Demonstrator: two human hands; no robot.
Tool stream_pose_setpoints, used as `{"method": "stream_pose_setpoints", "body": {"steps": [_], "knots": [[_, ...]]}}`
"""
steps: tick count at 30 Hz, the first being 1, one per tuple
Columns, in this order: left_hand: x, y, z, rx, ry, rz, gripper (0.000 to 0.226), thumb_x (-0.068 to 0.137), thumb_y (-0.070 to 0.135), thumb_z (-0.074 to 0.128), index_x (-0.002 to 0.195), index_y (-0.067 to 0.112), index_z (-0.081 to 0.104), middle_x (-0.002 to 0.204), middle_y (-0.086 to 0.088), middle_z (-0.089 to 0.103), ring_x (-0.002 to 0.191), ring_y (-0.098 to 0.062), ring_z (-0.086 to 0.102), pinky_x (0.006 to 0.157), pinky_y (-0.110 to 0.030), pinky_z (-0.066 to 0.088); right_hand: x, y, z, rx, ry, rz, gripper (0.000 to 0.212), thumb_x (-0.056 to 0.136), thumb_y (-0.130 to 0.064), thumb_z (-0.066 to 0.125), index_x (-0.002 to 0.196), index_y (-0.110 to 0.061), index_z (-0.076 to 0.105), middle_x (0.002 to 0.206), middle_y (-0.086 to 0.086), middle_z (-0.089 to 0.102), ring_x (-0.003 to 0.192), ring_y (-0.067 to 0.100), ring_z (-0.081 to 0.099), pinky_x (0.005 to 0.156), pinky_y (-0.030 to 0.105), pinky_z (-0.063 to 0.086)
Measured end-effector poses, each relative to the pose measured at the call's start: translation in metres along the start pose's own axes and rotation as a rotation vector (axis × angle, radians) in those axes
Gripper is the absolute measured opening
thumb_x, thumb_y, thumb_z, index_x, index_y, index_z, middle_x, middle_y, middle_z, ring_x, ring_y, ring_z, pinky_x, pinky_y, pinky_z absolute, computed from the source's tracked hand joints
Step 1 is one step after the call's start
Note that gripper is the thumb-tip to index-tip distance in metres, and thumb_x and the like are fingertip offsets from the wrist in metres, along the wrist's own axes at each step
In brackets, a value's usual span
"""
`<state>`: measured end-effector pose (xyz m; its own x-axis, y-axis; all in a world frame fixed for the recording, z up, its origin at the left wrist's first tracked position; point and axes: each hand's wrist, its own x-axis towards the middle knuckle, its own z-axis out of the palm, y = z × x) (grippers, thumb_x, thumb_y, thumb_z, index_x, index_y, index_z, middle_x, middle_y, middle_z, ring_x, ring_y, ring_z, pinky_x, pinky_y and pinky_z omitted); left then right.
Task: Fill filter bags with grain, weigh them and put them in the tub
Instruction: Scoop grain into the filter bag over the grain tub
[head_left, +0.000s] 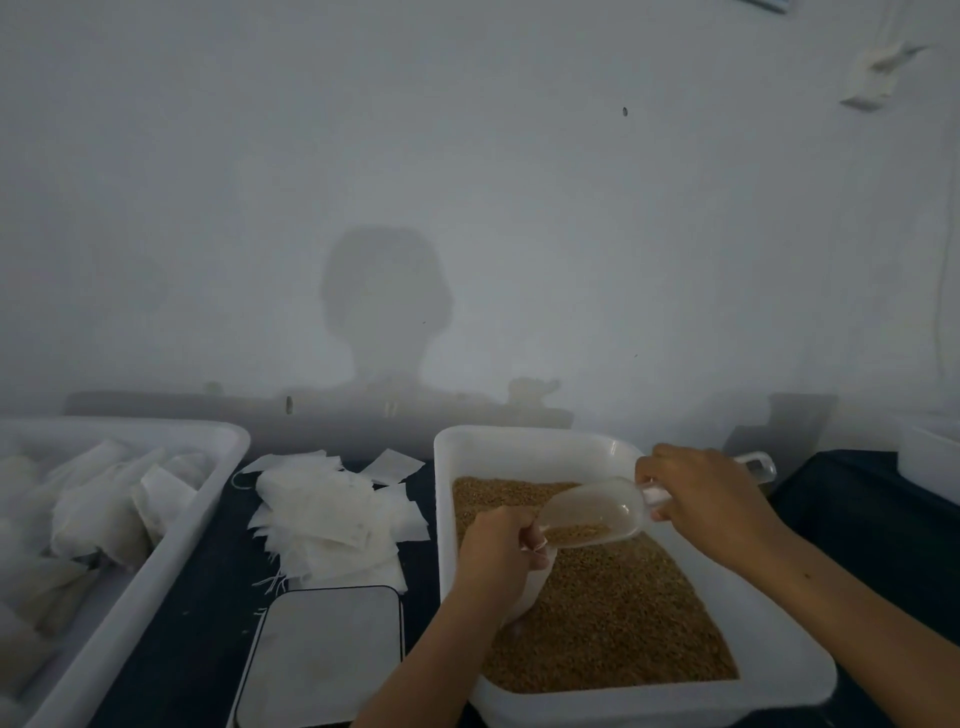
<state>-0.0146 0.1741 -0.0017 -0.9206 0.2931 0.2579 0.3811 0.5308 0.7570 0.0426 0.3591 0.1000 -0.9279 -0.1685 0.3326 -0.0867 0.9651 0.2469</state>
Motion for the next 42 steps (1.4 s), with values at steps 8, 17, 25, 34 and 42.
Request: {"method": "stream_pose_setpoints", "body": {"steps": [8, 17, 25, 34, 42], "knots": [[-0.001, -0.005, 0.005, 0.006, 0.070, -0.007, 0.037, 0.085, 0.001, 0.057, 0.062, 0.027, 0.044, 0.070, 0.015, 0.050, 0.060, 0.006, 0.047, 0.058, -0.009, 0.035, -0.002, 0.003, -0.001, -0.104, -0.035, 0.033, 0.018, 0.087, -0.024, 0.061, 0.105, -0.027, 0.058, 0.101, -0.011, 0.057, 0.089, 0.007, 0.055, 0.066, 0.022, 0.029], [0.003, -0.001, -0.007, -0.332, 0.177, -0.073, 0.021, 0.097, 0.004, 0.036, 0.082, 0.019, 0.039, 0.081, 0.007, 0.047, 0.070, -0.004, 0.042, 0.058, -0.016, 0.034, -0.008, -0.022, 0.059, 0.417, -0.537, 0.325, 0.022, 0.093, -0.023, 0.052, 0.071, -0.016, 0.049, 0.072, -0.003, 0.047, 0.060, 0.007, 0.044, 0.054, 0.019, 0.034], [-0.002, 0.010, -0.021, -0.570, 0.260, -0.100, 0.012, 0.095, 0.008, 0.047, 0.084, 0.012, 0.045, 0.080, 0.000, 0.051, 0.070, -0.008, 0.045, 0.061, -0.019, 0.036, -0.007, -0.059, 0.078, 0.223, -0.598, 0.221, 0.018, 0.095, -0.023, 0.050, 0.099, -0.011, 0.063, 0.104, 0.005, 0.059, 0.089, 0.014, 0.053, 0.066, 0.020, 0.040], [-0.028, 0.027, -0.045, -0.768, 0.336, 0.020, 0.012, 0.094, 0.007, 0.050, 0.084, 0.012, 0.052, 0.077, 0.003, 0.056, 0.076, -0.013, 0.049, 0.071, -0.030, 0.039, -0.006, -0.073, 0.031, 1.305, -0.173, 0.192, 0.013, 0.088, -0.026, 0.063, 0.101, -0.028, 0.067, 0.098, -0.010, 0.071, 0.088, 0.003, 0.066, 0.070, 0.015, 0.052], [-0.060, 0.005, -0.101, -0.773, 0.317, 0.112, 0.034, 0.079, 0.024, 0.066, 0.107, 0.019, 0.048, 0.105, 0.004, 0.059, 0.082, -0.002, 0.065, 0.064, -0.016, 0.051, -0.001, -0.138, -0.004, 1.218, 0.205, 0.120, 0.025, 0.090, -0.023, 0.060, 0.067, -0.013, 0.065, 0.068, -0.001, 0.065, 0.066, 0.006, 0.059, 0.057, 0.020, 0.049]]}}
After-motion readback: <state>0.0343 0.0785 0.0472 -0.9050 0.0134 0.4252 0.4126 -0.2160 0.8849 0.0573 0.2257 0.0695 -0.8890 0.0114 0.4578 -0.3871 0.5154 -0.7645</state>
